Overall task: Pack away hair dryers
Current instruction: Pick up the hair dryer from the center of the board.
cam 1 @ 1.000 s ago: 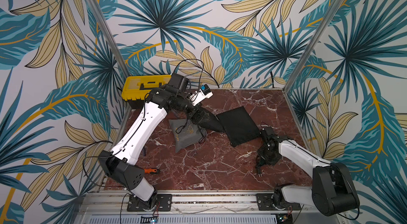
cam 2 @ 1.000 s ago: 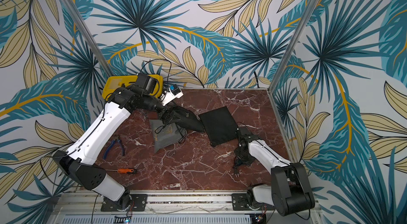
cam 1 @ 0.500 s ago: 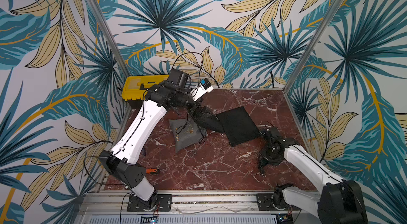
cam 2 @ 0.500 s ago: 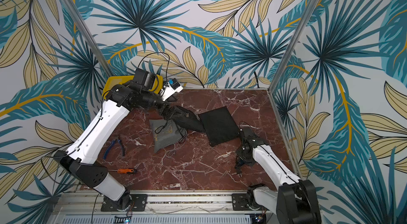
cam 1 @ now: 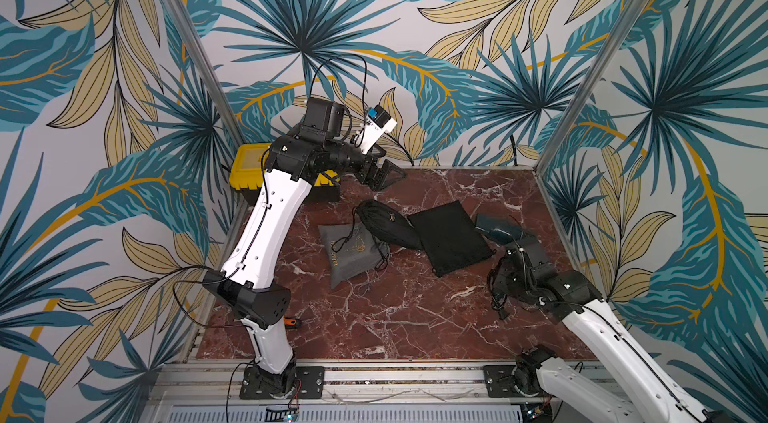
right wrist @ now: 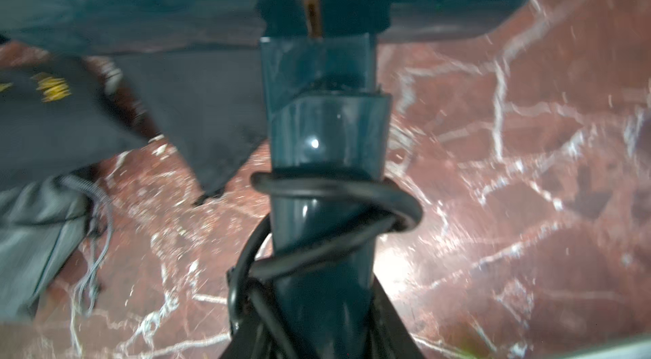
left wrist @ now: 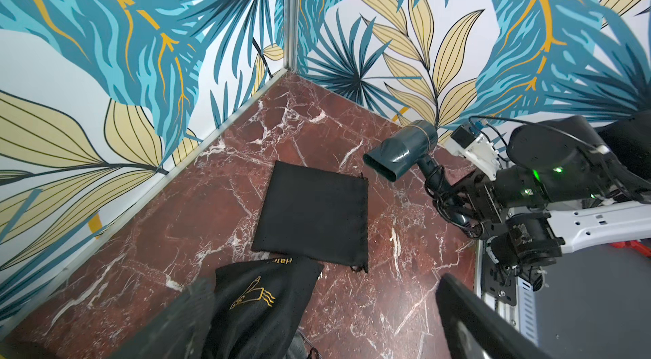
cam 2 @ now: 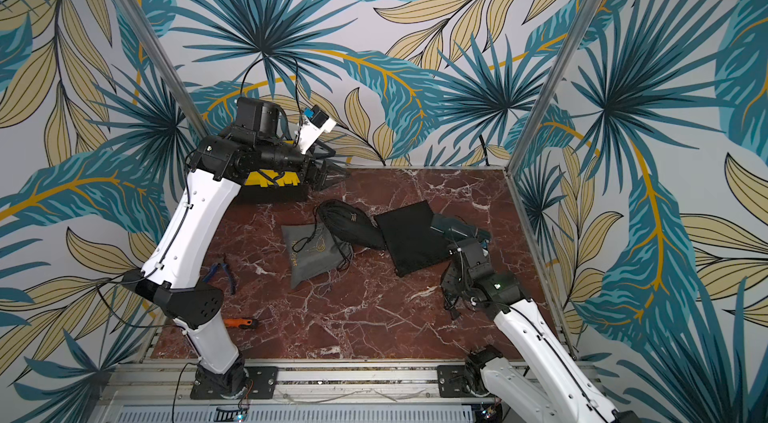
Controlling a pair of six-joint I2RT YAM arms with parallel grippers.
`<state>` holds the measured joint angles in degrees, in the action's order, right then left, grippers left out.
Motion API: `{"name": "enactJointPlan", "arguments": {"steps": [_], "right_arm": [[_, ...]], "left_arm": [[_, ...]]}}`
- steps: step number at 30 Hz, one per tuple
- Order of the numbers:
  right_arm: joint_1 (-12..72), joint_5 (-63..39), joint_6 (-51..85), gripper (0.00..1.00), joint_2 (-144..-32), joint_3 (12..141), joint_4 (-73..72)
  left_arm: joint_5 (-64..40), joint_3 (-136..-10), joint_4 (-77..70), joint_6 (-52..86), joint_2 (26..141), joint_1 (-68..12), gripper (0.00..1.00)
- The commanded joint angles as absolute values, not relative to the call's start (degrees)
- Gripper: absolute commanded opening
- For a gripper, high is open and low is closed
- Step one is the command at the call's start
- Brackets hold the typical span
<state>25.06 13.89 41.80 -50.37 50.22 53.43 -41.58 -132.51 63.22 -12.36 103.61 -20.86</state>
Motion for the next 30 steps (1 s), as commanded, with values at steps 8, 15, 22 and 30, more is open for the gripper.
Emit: {"name": "enactJointPlan", "arguments": {"steps": [8, 15, 22, 30], "right_arm": [[48.6, 31.9, 25.7, 0.00, -61.3, 67.1, 47.6], [57.3, 39.7, 21.0, 0.00, -66.5, 73.5, 46.3], [61.0, 42.9, 18.0, 0.00, -68.1, 76.3, 45.1], [63.8, 45.4, 13.2, 0.00, -71.8, 80.7, 45.1]], "left_arm": [[-54.6, -129.2, 63.2, -12.2, 101.6, -18.4, 0.99], [-65.5, -127.5, 67.8, -13.7, 101.1, -15.4, 1.00], [-68.0, -125.6, 70.4, -16.5, 99.6, -14.2, 0.99], [-72.3, -117.3, 72.6, -22.3, 97.0, -14.5, 1.00]]}}
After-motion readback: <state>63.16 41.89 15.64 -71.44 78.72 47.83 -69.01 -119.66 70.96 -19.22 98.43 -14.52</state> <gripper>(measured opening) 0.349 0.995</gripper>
